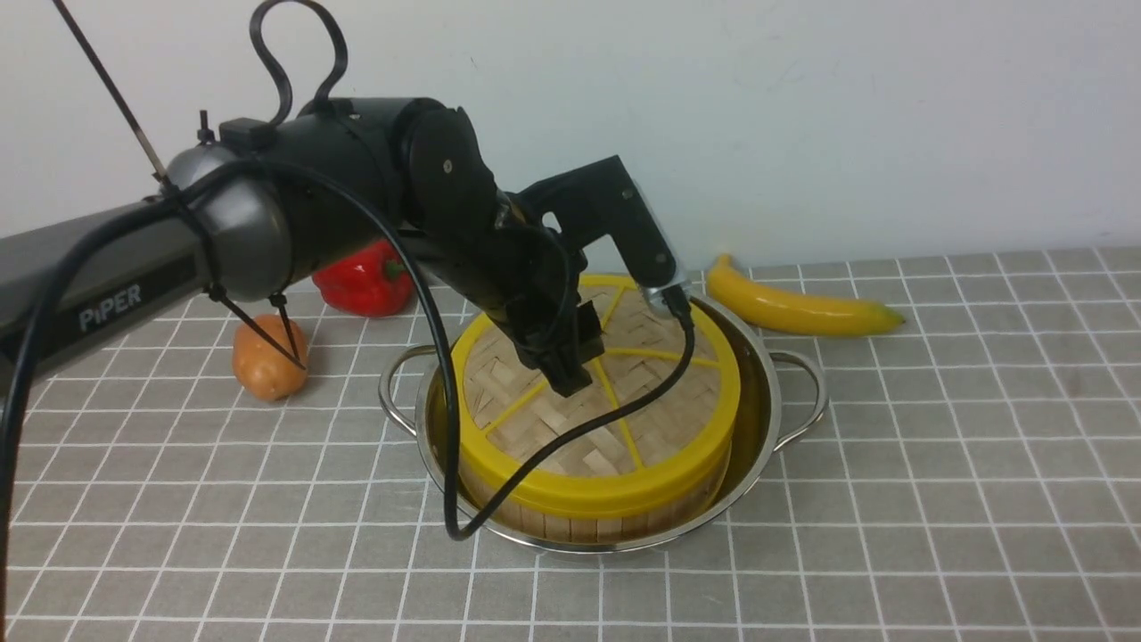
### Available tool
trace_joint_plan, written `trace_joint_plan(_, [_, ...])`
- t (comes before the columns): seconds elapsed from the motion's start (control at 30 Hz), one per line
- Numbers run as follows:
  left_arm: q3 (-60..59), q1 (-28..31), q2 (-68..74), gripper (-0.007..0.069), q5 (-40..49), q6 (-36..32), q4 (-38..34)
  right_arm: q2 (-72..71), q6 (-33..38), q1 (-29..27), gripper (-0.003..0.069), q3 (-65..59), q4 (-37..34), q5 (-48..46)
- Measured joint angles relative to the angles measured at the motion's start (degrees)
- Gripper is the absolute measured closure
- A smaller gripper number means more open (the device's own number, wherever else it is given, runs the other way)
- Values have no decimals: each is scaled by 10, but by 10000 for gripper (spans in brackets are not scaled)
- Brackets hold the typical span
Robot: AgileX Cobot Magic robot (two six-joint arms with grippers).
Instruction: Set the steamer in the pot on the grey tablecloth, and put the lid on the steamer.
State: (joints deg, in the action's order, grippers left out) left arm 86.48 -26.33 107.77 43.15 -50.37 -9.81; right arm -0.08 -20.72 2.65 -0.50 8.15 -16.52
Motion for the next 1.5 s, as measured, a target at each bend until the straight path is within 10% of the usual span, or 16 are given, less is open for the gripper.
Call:
trace_joint_plan(0.37, [0, 0, -51, 258, 2, 43, 12, 0, 0, 0, 417, 0, 0, 0])
trace_joint_plan(0.83, [0, 15, -299, 437, 4, 363, 85, 0, 0, 0, 417, 0, 0, 0])
trace_joint_plan(1.27, [-43, 32, -343, 456, 2, 375, 95, 0, 0, 0, 417, 0, 0, 0])
trace_joint_plan(1.5, [-323, 163, -563, 445, -67, 378, 50, 0, 0, 0, 417, 0, 0, 0])
